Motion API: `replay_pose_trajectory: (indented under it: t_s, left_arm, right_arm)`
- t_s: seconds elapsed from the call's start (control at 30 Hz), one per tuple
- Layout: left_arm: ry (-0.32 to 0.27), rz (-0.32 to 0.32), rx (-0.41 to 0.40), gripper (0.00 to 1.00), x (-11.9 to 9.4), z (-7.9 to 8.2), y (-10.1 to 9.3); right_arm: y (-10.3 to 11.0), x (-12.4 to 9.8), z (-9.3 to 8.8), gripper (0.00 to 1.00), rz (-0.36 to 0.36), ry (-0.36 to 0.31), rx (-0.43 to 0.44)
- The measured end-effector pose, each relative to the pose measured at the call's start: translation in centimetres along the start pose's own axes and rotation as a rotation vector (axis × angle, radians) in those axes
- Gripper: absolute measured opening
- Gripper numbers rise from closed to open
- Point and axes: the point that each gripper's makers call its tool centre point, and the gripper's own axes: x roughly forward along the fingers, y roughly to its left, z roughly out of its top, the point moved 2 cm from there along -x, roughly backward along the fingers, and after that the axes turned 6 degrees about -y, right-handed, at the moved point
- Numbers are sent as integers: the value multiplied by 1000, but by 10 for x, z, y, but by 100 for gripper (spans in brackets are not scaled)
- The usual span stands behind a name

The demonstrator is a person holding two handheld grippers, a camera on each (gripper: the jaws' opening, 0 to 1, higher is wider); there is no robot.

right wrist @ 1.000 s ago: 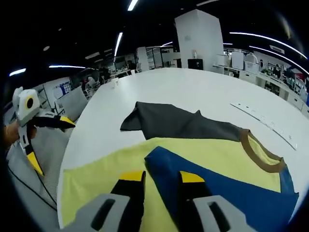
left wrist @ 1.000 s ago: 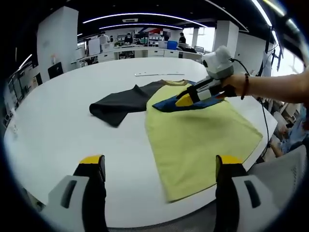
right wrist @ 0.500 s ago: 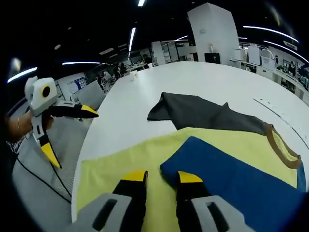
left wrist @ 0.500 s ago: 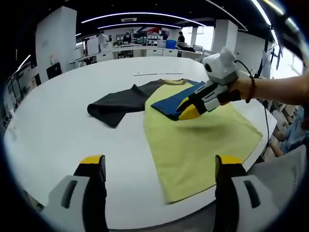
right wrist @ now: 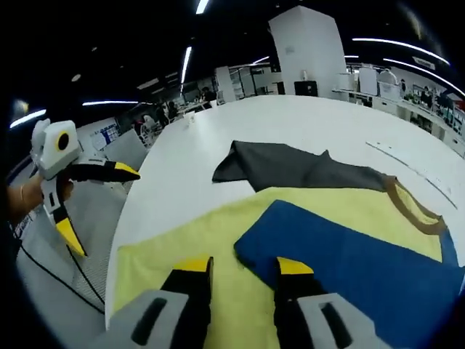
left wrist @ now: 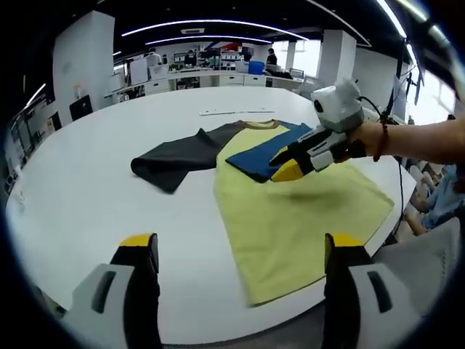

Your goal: Fold the garment on the visible template until the final outline fits inside the template.

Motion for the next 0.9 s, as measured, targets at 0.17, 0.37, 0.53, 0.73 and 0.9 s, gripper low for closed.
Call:
replay_pose_trajectory:
  t_s: [0.17,0.37,0.53,0.73,0.9]
  left_arm:
    - [-10,9,2,94,1,3,2]
    - [-6,12,6,98,3,2,2]
    - [-13,-1,4,99,4,4,-1]
    - [-24,-2,0,99,5,6,-2]
    - [-36,-4,-9,97,6,7,-4]
  right_arm:
    - [-21,-21,5,45,-72,-27,-6]
    - [-50,-46,0,58,-160,-40,21]
    - [-69,-68,-9,62,-219,-33,24]
    - [-90,-98,-23,61,-294,-16,26]
    - [-105,-118,-33,56,-350,2,31]
